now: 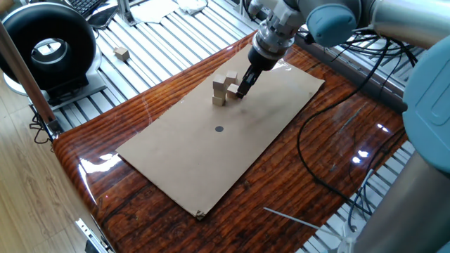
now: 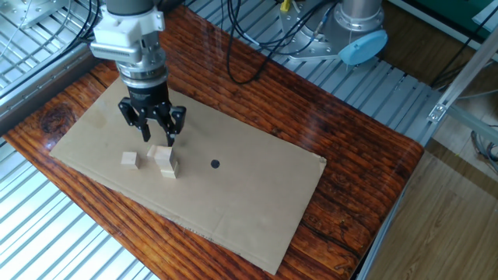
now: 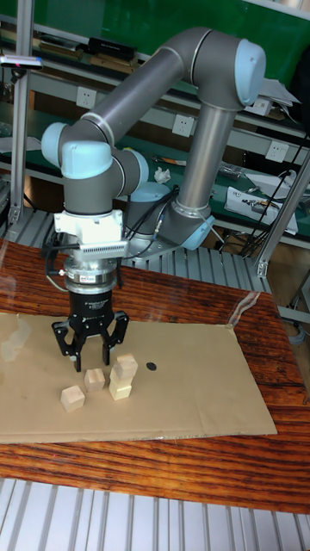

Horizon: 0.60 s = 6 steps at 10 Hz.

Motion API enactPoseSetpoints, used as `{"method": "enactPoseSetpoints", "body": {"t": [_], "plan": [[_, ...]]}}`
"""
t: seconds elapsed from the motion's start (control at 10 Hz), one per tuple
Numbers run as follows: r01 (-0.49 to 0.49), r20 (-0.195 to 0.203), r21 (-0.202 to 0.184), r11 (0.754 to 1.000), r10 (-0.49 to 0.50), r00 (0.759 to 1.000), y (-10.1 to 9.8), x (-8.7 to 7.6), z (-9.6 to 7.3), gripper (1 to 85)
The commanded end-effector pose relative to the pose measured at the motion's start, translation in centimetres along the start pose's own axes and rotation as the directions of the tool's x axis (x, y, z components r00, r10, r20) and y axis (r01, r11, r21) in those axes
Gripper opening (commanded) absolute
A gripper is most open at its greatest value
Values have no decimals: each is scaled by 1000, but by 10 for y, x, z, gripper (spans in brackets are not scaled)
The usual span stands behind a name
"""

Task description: Stack the blocks in a vertical line of five

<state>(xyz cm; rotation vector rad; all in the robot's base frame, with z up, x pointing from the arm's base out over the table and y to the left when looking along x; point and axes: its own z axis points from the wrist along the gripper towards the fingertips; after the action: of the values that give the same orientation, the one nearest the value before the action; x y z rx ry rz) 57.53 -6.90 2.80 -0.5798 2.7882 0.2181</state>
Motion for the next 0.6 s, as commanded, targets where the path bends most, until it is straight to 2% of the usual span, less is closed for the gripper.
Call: {"method": "enactPoseSetpoints", "body": {"t": [0.0,0.5], "plan": [[-13,17,2,1000,13,1000,-1,-4,5,483],[-7,34,5,1000,6,999,-4,-6,10,460]]}}
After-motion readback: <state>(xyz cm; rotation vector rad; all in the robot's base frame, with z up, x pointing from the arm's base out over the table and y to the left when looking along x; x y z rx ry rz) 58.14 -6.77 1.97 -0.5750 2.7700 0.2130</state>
